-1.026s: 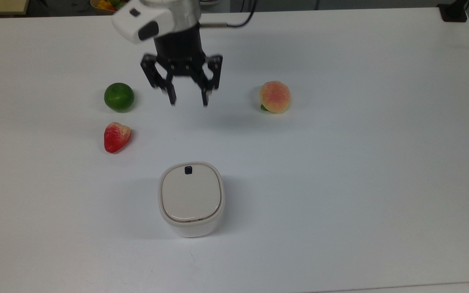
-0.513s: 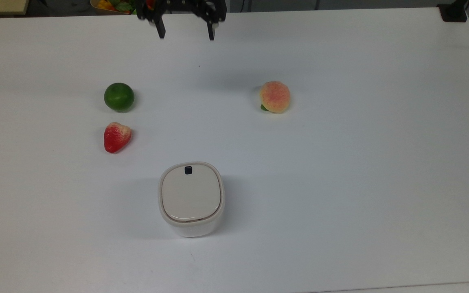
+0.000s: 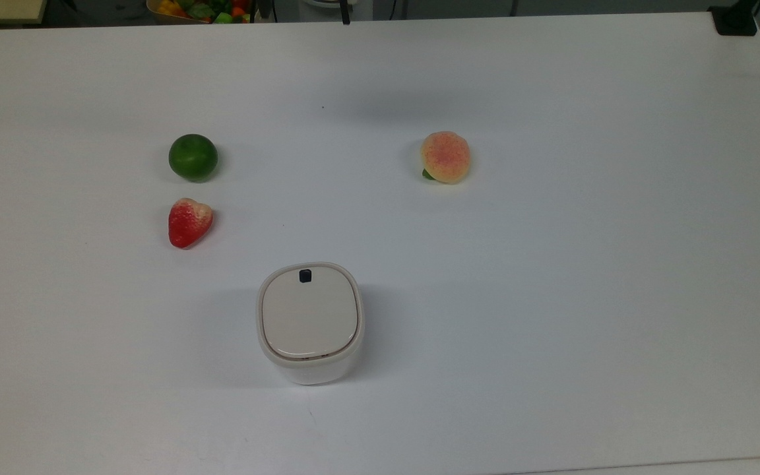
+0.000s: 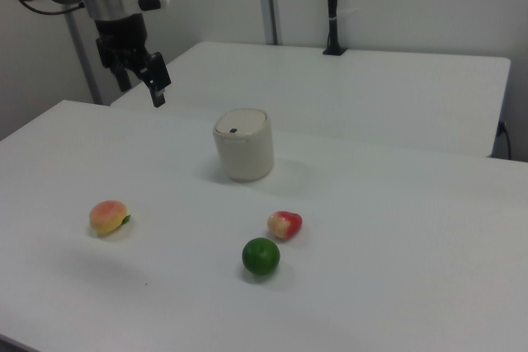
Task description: Close garbage bin
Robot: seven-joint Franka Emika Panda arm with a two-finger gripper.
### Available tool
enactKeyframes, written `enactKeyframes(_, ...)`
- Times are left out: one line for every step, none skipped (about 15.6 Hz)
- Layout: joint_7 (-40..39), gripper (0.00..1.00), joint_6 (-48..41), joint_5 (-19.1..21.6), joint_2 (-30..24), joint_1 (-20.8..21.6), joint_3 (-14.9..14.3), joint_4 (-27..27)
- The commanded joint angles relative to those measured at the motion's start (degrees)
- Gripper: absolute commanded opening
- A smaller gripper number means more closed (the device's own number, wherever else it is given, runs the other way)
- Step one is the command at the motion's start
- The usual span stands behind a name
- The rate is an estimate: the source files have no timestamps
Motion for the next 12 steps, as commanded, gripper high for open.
enactKeyframes(-3.59, 1.00, -0.12, 0.32, -3.26, -0.01, 0.28, -3.49)
enactKeyframes(-5.52, 1.00, 0.57, 0.32, -3.52, 0.17, 0.19, -4.28)
enactKeyframes(-7.28, 1.00, 2.06, 0.32, -4.05, 0.17, 0.10, -4.98)
enactKeyframes(-8.78, 1.00, 3.03, 0.23, -4.57, 0.34, -0.33, -5.60)
enactKeyframes(-9.84, 1.00, 2.96, 0.23, -4.67, 0.34, -0.60, -5.60)
enactKeyframes(-10.46, 1.00, 3.13, 0.23, -4.67, 0.43, -0.86, -5.60)
enactKeyframes(-10.37, 1.00, 3.04, 0.23, -4.58, 0.52, -1.04, -5.60)
enactKeyframes(-10.37, 1.00, 2.87, 0.23, -4.49, 0.52, -1.04, -5.52)
enactKeyframes(-10.37, 1.00, 2.78, 0.23, -4.40, 0.52, -1.04, -5.52)
enactKeyframes(-10.03, 1.00, 3.13, 0.23, -4.40, 0.52, -1.04, -5.52)
enactKeyframes(-10.02, 1.00, 3.22, 0.23, -4.32, 0.52, -1.04, -5.43)
enactKeyframes(-9.94, 1.00, 3.22, 0.15, -4.32, 0.78, -1.04, -5.43)
